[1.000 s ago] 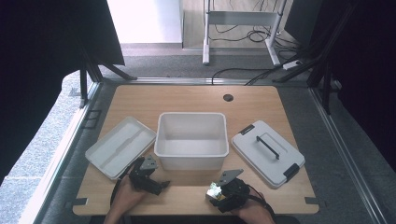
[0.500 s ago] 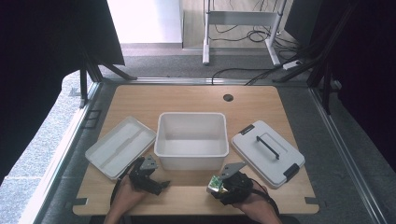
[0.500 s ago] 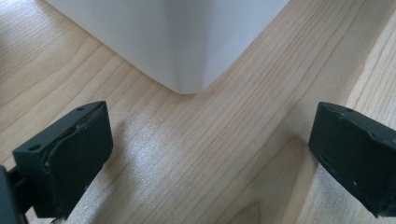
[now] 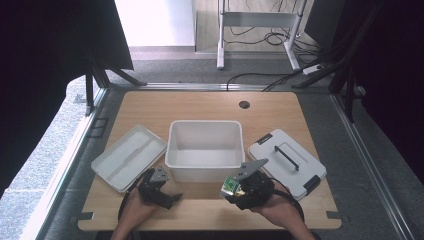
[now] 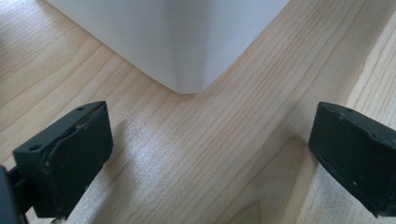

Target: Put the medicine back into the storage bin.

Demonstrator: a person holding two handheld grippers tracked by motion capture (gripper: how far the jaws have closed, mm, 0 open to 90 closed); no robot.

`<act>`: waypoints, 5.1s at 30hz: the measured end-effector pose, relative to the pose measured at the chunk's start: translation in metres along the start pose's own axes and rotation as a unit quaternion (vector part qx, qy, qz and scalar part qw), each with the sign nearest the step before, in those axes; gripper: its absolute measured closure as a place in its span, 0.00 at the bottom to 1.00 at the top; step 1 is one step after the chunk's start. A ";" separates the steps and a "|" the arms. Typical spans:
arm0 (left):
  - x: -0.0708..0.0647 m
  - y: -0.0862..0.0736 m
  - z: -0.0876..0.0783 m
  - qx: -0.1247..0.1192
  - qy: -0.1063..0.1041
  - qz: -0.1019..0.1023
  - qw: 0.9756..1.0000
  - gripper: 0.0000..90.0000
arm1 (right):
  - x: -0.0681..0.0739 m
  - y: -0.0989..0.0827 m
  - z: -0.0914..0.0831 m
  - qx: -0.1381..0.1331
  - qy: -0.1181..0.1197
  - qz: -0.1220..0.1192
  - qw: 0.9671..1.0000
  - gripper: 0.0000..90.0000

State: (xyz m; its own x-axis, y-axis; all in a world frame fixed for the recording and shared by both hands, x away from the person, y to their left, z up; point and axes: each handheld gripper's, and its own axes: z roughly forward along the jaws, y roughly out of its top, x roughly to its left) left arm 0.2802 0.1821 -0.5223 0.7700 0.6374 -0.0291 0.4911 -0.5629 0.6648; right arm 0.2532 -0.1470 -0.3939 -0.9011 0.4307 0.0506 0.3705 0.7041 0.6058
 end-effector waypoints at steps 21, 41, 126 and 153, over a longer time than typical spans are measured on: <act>-0.001 0.000 0.000 -0.001 0.001 -0.008 1.000 0.00 | -0.044 0.069 -0.014 -0.009 -0.042 -0.001 0.999 0.50; -0.001 0.000 0.000 -0.002 0.004 -0.008 1.000 0.00 | -0.095 0.084 0.044 0.014 -0.071 0.033 0.997 0.50; 0.003 0.000 -0.009 0.007 0.035 -0.018 0.999 0.00 | -0.057 -0.107 0.074 -0.062 -0.090 0.071 0.991 0.00; 0.080 0.012 -0.089 -0.013 0.081 -0.087 0.993 0.03 | -0.057 -0.107 0.074 -0.062 -0.091 0.072 0.991 0.00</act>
State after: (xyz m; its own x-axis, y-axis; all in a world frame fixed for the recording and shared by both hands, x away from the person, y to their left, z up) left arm 0.3119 0.2732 -0.4498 0.5981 0.8010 -0.0264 0.5983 -0.4244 0.6796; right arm 0.2817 -0.2045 -0.5205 -0.7813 0.6241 0.0055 0.4506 0.5580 0.6969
